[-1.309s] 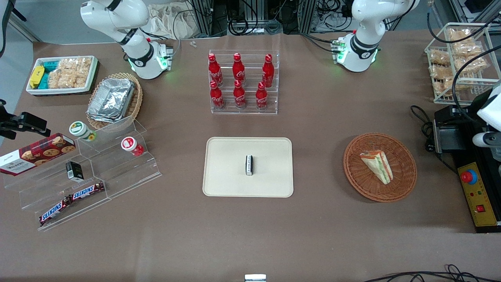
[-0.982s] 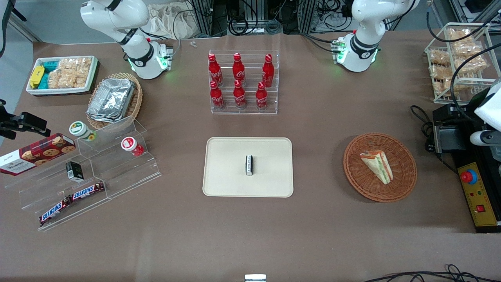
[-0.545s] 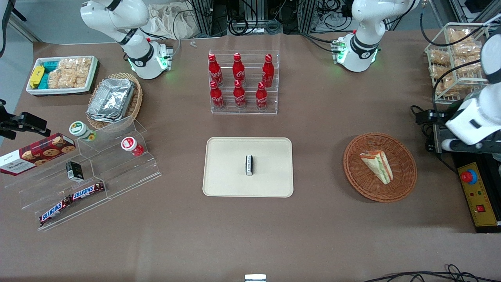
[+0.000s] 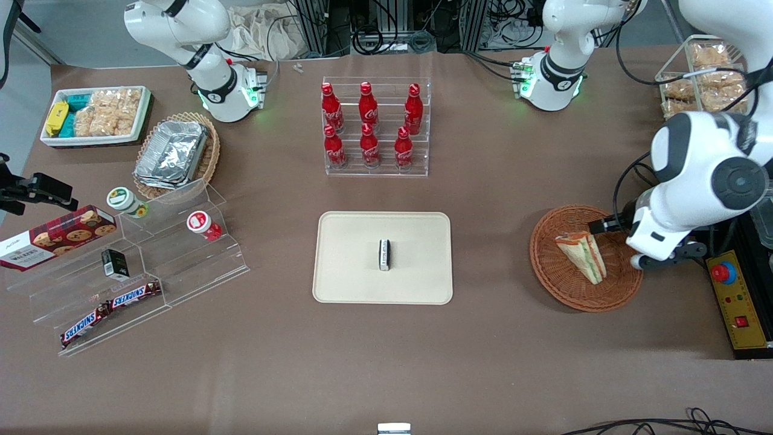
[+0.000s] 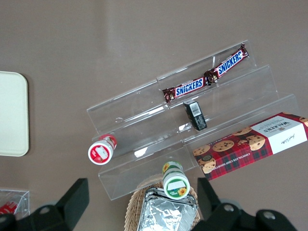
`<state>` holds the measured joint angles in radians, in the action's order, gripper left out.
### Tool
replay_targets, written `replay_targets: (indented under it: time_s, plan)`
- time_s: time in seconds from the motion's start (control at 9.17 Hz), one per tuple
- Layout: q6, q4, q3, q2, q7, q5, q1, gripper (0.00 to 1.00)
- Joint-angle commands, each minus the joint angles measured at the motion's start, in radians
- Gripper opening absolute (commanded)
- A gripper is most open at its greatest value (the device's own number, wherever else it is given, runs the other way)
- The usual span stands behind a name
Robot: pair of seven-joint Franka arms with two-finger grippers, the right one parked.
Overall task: Place sandwich from basket to tray
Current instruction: 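Lower the left gripper and close it on the wrapped sandwich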
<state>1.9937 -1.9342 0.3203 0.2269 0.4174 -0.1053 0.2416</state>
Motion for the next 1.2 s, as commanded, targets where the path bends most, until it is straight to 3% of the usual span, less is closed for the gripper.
replay_targets:
  time_s: [0.0, 0.55, 0.98, 1.09]
  plan:
    - [0.15, -0.057, 0.002, 0.05, 0.133, 0.006, 0.005, 0.99]
    - [0.316, -0.094, -0.004, 0.164, 0.198, -0.016, 0.013, 0.97]
    - [0.292, -0.091, -0.02, 0.171, 0.189, -0.045, 0.015, 0.16]
    - [0.233, -0.08, -0.02, 0.149, 0.19, -0.045, 0.015, 0.0]
